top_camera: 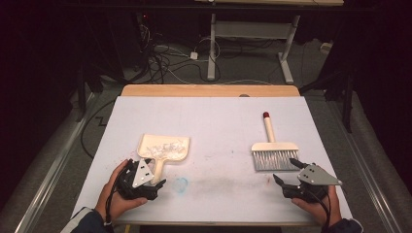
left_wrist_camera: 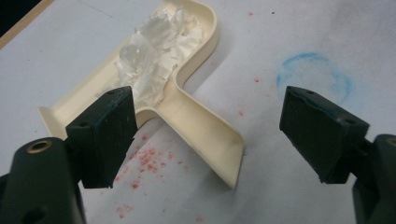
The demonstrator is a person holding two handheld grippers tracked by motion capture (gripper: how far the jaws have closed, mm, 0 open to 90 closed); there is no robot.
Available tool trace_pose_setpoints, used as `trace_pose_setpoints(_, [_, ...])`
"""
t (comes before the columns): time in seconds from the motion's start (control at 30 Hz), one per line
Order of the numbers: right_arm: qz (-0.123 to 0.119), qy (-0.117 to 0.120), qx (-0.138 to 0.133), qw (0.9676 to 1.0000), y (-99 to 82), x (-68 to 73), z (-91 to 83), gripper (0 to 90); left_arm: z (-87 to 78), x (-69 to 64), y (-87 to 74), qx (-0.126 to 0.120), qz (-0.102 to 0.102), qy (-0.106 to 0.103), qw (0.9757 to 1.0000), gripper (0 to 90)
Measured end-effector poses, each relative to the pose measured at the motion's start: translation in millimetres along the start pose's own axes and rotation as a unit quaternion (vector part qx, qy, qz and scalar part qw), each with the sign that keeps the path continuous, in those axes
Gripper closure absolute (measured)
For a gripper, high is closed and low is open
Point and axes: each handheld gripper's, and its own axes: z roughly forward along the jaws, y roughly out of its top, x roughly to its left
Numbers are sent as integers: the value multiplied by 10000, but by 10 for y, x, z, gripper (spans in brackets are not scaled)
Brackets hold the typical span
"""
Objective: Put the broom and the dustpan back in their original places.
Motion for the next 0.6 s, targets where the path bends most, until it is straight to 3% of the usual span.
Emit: trace_pose_setpoints(0.6, [-26, 32, -34, 10000, 12, 5, -3, 234, 36, -18, 0, 51, 16, -70, 10000, 183])
